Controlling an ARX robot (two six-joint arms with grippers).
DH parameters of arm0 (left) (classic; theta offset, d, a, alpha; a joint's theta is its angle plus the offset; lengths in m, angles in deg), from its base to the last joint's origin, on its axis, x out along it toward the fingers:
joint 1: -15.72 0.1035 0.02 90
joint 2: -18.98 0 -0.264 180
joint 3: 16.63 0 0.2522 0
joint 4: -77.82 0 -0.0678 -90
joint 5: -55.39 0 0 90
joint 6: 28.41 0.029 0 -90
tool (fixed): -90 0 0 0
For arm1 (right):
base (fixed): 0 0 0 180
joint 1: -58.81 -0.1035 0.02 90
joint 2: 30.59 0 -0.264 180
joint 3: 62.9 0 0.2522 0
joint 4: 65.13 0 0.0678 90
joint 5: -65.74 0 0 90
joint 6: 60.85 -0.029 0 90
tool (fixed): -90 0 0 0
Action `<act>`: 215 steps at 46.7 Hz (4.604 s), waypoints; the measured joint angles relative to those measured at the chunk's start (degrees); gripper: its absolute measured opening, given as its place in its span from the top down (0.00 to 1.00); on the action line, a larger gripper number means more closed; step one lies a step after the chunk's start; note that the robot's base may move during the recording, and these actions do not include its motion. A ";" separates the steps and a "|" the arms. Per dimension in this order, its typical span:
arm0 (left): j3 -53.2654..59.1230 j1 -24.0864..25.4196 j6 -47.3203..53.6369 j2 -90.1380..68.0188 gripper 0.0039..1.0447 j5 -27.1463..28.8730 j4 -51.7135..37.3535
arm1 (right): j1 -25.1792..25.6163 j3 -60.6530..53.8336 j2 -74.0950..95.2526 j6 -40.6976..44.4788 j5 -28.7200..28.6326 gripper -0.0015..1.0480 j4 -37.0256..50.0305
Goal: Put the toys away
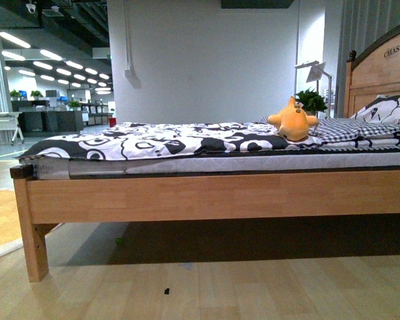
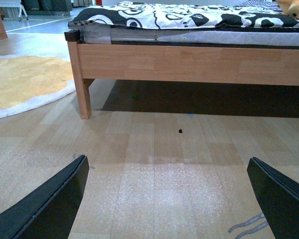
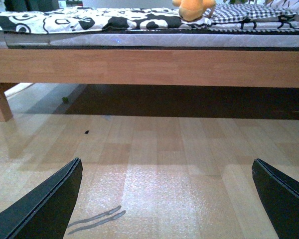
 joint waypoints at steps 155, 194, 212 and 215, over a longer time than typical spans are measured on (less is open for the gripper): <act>0.00 0.00 0.00 0.00 0.05 0.00 0.00 | 0.00 0.00 -0.02 0.00 0.00 0.00 0.00; 0.00 -0.02 0.00 -0.02 0.05 0.15 0.00 | 0.00 0.00 -0.02 0.00 -0.17 0.00 0.00; 0.00 0.00 0.00 0.00 0.05 -0.07 0.00 | 0.00 0.00 0.00 0.00 0.09 0.00 0.00; 0.00 0.00 0.02 0.00 0.05 -0.20 0.00 | 0.00 0.00 0.00 0.00 0.22 0.00 0.00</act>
